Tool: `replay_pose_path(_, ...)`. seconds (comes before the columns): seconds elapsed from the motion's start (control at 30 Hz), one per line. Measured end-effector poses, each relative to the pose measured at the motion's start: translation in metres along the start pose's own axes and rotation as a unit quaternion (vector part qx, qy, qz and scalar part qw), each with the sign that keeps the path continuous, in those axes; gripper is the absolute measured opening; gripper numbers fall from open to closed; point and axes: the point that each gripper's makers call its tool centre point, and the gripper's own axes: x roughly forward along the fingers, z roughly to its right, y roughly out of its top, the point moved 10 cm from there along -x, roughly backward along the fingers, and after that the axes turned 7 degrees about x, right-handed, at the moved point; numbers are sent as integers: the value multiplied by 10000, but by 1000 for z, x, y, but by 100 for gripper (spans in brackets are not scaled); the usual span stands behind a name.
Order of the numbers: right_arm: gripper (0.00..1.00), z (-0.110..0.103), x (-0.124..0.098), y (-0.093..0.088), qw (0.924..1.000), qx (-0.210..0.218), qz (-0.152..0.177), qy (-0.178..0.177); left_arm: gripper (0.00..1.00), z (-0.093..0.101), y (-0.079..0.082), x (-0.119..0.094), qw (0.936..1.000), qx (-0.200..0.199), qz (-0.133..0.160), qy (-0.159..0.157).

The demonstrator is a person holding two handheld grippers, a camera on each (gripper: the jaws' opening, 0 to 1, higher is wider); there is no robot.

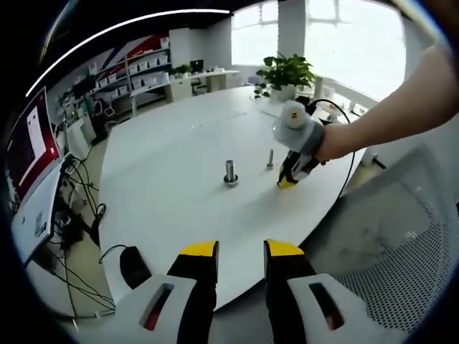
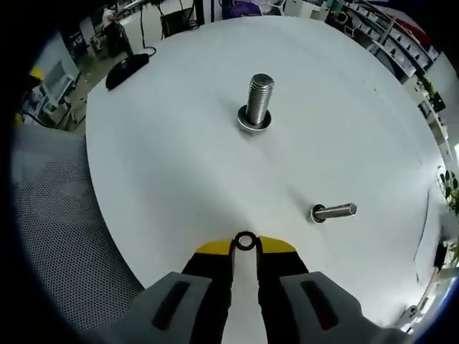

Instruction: Place the washer onto the threaded stud by aligning its center hole with the stud, sliding it down to the base, and recovering from edge contact or off-axis alignment until the washer reaches the visible bottom stop.

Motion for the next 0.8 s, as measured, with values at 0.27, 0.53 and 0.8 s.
replay_pose_path(0.27,14,11,-19,2,9997,117,156,-109,23,1,1,-1,10000,59,7,33)
replay_pose_path(0.53,14,31,-35,12,9990,131,351,-252,23,1,1,-1,10000,38,26,60)
replay_pose_path(0.8,14,52,-38,19,9981,70,481,-368,23,1,0,-1,10000,31,6,73)
